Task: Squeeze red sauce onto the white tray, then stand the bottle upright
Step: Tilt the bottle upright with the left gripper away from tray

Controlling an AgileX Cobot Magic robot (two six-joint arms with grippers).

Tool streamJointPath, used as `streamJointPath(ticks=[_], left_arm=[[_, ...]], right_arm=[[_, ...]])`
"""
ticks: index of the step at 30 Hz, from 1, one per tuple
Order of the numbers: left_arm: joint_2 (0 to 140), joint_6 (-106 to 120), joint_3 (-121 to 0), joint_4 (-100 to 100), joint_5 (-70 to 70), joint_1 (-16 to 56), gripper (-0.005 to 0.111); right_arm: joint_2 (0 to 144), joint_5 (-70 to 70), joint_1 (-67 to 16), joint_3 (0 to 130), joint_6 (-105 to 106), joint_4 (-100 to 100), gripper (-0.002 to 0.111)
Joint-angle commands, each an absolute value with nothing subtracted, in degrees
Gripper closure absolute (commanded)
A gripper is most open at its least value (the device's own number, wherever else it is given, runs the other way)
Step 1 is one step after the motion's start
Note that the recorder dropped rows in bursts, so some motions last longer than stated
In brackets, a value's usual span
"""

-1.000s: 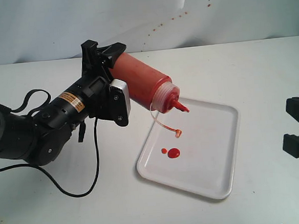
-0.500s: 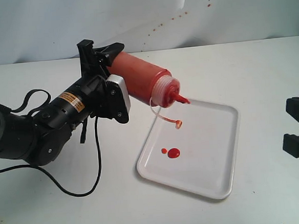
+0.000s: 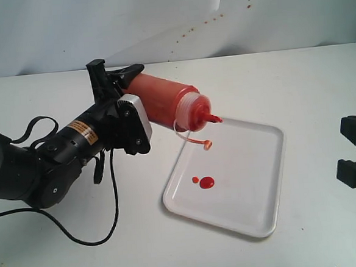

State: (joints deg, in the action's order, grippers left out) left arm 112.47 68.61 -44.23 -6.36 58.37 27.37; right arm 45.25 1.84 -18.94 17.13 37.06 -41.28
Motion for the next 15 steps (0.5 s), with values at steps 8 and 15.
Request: streamJointPath(ticks=[8, 15], left_arm=[[111.4, 55.2, -41.5, -7.8, 62.2, 27.6, 0.107], [111.4, 42.0, -41.5, -7.9, 64.7, 27.6, 0.107]], right_arm=[[44.9, 2.2, -18.8, 17.1, 37.2, -41.2, 0.108], [44.9, 2.2, -18.8, 17.1, 37.2, -41.2, 0.108]])
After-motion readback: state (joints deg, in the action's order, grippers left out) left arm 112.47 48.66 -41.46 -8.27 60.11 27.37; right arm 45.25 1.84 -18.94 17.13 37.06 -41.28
